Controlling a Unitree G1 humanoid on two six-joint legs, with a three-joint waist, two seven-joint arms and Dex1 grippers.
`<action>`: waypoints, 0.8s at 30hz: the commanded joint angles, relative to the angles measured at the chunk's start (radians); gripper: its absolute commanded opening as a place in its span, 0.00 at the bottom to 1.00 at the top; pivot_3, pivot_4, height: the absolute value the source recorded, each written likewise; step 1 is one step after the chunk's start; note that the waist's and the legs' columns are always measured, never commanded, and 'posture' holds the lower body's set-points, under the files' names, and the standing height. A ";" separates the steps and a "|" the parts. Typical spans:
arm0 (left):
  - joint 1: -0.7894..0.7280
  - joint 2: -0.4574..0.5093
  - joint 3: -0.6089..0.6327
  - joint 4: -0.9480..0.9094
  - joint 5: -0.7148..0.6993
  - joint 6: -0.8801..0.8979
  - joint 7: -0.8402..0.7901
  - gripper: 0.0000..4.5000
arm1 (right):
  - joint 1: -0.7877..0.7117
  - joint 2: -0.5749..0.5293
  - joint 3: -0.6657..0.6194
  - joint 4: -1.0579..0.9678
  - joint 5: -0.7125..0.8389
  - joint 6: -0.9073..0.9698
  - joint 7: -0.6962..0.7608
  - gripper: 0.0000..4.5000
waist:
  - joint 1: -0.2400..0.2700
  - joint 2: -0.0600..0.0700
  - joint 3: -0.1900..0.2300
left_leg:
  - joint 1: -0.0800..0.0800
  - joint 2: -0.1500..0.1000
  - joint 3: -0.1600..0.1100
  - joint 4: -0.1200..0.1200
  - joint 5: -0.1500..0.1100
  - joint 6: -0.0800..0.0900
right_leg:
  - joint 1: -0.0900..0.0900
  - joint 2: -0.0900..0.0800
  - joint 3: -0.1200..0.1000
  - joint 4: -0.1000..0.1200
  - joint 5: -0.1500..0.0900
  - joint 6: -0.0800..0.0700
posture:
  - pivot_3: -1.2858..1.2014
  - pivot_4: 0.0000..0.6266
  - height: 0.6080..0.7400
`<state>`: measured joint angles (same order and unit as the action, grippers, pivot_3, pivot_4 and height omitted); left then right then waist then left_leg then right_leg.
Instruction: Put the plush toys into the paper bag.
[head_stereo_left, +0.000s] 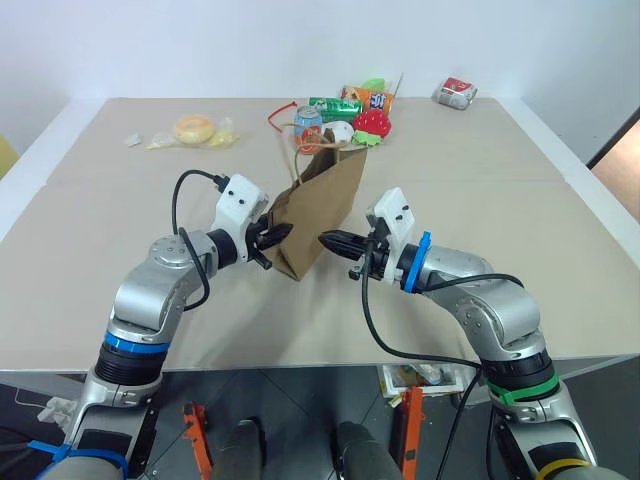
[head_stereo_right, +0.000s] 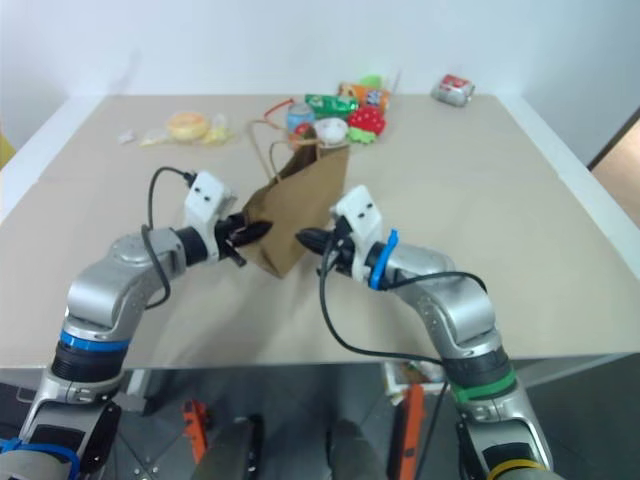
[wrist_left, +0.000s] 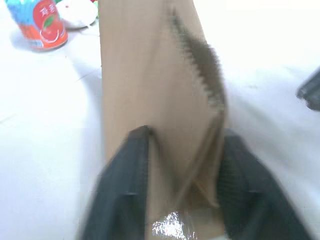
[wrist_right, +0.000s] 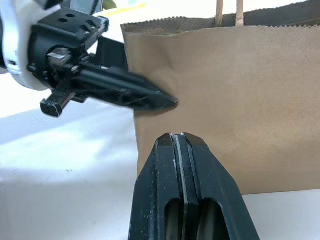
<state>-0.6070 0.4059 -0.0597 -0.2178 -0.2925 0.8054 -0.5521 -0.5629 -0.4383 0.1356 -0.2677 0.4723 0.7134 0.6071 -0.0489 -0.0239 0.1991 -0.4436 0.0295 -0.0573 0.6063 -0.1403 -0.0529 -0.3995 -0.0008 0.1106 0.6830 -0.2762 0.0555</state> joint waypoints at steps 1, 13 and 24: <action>-0.044 0.000 0.026 0.023 -0.007 0.024 0.020 0.04 | -0.003 0.003 -0.048 -0.047 0.016 0.000 -0.008 0.00 | 0.000 0.000 0.000 | 0.000 0.000 0.000 0.000 0.000 0.000 | 0.000 0.000 0.000 0.000 0.000 0.000 | 0.52 0.24 1.00; -0.046 0.119 0.004 0.155 -0.012 -0.266 -0.251 0.02 | 0.079 -0.091 -0.221 -0.178 0.163 0.049 0.076 0.00 | 0.000 0.000 0.000 | 0.000 0.000 0.000 -0.001 0.000 0.000 | 0.000 0.000 0.000 0.000 0.000 0.000 | 0.52 0.24 1.00; -0.115 0.257 0.016 0.601 -0.064 -0.749 -0.878 0.02 | 0.214 -0.354 -0.546 -0.201 0.296 0.114 0.180 0.00 | 0.001 0.000 0.000 | 0.000 0.000 0.001 -0.002 0.000 0.000 | -0.001 0.000 0.000 -0.001 0.000 -0.001 | 0.52 0.24 1.00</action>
<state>-0.6644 0.6413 -0.0616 0.2755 -0.3543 0.1513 -1.3179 -0.3749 -0.7459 -0.3261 -0.4109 0.7233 0.8140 0.7578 -0.0483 -0.0239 0.1991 -0.4436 0.0297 -0.0563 0.6046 -0.1398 -0.0529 -0.4002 -0.0009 0.1104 0.6825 -0.2768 0.0542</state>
